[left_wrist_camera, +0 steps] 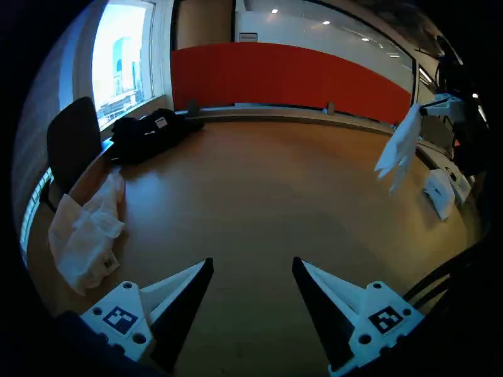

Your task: Fold towel

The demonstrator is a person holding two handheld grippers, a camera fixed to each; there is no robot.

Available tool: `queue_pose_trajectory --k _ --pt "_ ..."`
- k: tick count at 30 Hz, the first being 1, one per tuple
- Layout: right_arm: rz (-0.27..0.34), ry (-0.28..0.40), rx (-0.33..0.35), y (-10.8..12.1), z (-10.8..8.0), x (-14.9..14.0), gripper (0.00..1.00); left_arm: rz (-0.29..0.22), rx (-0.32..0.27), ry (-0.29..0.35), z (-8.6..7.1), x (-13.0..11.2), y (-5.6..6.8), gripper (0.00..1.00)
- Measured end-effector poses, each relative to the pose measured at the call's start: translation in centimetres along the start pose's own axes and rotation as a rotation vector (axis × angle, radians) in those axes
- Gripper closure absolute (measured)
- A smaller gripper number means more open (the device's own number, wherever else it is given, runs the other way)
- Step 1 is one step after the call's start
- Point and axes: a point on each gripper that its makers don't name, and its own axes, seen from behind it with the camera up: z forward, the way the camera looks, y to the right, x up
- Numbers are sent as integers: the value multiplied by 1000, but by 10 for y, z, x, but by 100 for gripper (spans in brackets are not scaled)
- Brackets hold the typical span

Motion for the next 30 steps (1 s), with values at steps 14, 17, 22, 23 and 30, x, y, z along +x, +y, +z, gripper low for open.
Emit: queue_pose_trajectory --k 14,17,22,23,30 --pt "43 -34 -76 62 -48 -30 95 7 6 0 1 4 4 7" --pt "59 -37 -91 76 -57 -36 95 8 8 -2 1 4 4 7" --pt "77 -48 -121 99 -72 -48 95 13 11 -4 1 5 5 7" --pt "78 -53 -128 104 -75 -51 95 14 11 -4 1 6 5 7" --pt "88 -79 -175 135 -96 -69 95 14 25 -8 3 8 2 7"
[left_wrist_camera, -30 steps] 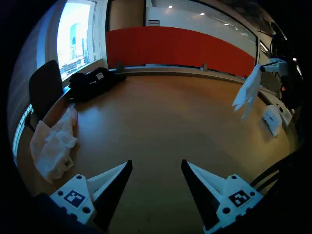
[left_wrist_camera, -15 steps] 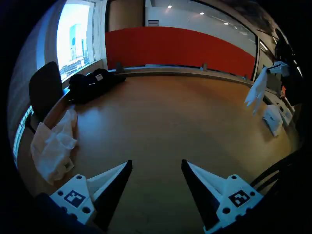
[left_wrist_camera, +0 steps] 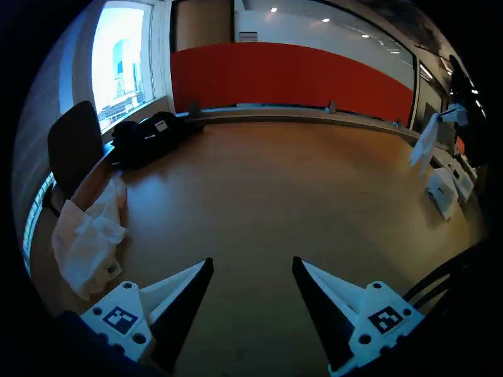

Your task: Fold towel

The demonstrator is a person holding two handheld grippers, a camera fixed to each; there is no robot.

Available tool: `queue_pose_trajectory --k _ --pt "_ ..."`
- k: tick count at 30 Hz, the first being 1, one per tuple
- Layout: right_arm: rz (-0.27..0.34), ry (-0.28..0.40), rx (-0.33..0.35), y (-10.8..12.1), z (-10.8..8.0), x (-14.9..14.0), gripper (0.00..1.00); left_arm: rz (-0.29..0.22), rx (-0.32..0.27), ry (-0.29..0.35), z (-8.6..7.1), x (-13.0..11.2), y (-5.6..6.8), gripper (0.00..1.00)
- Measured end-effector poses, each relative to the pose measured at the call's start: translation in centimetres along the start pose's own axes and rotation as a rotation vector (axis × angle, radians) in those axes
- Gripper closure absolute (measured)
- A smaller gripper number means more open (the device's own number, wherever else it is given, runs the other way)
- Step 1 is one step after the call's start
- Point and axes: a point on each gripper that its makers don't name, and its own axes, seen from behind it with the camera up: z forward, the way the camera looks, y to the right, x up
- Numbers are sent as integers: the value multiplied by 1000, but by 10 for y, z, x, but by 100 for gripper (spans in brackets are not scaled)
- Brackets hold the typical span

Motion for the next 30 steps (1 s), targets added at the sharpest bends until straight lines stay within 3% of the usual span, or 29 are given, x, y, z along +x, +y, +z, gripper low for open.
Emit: queue_pose_trajectory --k 18,30 --pt "42 -50 -115 85 -32 -34 95 14 10 -14 2 3 3 7" --pt "63 -83 -173 125 -50 -54 95 30 12 -19 6 8 5 7"
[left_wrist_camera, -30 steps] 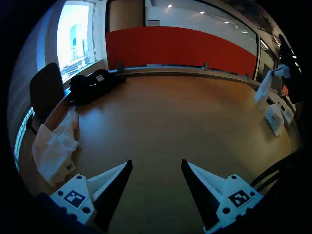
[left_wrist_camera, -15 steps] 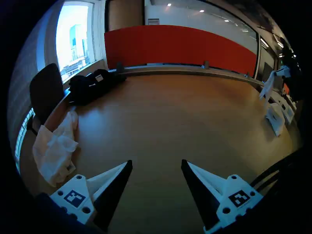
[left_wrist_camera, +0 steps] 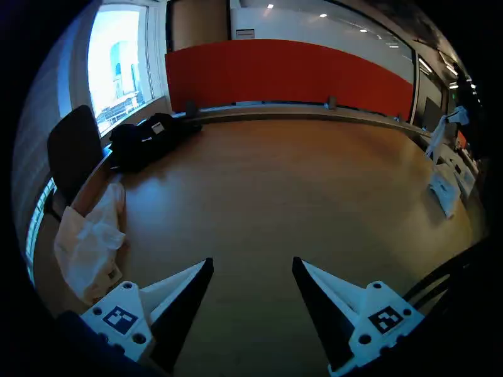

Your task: Fold towel

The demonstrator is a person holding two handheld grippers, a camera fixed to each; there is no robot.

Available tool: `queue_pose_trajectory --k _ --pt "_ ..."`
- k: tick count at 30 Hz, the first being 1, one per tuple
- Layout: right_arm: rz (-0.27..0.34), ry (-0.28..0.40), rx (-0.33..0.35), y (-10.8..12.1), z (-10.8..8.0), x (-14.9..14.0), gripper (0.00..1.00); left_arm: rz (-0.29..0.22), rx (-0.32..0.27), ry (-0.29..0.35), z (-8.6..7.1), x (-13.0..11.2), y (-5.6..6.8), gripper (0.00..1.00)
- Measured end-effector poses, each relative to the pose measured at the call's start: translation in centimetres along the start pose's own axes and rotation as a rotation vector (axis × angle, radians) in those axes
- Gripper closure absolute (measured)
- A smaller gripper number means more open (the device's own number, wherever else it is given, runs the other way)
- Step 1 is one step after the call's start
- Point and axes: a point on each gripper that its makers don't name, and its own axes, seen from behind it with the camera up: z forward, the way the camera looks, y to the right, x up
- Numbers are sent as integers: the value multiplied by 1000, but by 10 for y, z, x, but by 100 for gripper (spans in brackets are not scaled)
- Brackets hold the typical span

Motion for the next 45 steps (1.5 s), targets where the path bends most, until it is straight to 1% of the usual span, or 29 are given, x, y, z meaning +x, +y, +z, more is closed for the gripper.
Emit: queue_pose_trajectory --k 6,12,15,24,29,36,41,45 --pt "6 -13 -26 16 -6 -7 95 11 -4 0 1 3 3 7" --pt "27 -23 -48 30 -15 -17 95 16 -8 1 0 4 5 7" --pt "38 -28 -56 34 -20 -22 95 20 -10 1 0 5 6 7" --pt "63 -50 -74 36 -31 -46 95 24 -12 3 -2 5 6 7" --pt "87 -82 -92 39 -39 -72 95 28 -14 4 -3 5 6 7" --pt "138 -143 -121 38 -55 -121 95 32 -16 6 -5 4 5 7" --pt "174 -190 -134 36 -61 -155 95 35 -17 5 -5 3 6 7" --pt "183 -227 -143 34 -63 -177 95 39 -20 3 -5 3 7 7"
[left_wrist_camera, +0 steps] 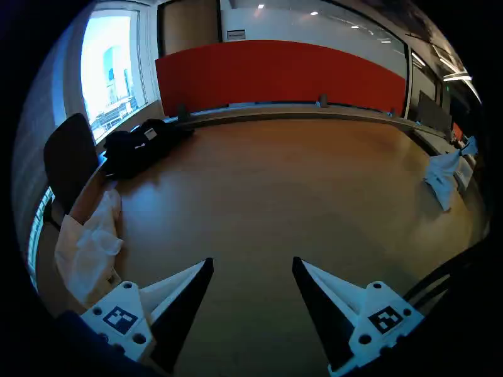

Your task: Fold towel

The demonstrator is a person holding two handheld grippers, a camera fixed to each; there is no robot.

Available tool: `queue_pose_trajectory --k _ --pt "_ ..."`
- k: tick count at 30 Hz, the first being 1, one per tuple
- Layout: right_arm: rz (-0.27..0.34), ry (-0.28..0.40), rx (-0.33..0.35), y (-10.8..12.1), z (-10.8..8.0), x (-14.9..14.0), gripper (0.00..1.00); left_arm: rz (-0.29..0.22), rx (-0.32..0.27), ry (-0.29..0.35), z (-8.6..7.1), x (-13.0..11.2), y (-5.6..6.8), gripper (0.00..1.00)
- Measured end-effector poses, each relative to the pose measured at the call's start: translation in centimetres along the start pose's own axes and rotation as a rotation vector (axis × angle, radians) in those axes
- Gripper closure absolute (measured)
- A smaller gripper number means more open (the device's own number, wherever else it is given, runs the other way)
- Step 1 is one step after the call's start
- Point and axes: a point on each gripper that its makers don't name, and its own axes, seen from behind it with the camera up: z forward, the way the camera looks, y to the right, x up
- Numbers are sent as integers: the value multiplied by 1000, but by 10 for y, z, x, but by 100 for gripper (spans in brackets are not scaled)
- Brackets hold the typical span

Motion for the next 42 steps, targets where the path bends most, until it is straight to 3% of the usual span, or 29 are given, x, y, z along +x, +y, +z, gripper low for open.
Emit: queue_pose_trajectory --k 19,42 --pt "52 -115 -64 12 23 -55 95 6 9 -4 -2 -2 -5 7" --pt "127 -208 -130 18 50 -97 95 8 14 -8 -3 -3 -8 7"
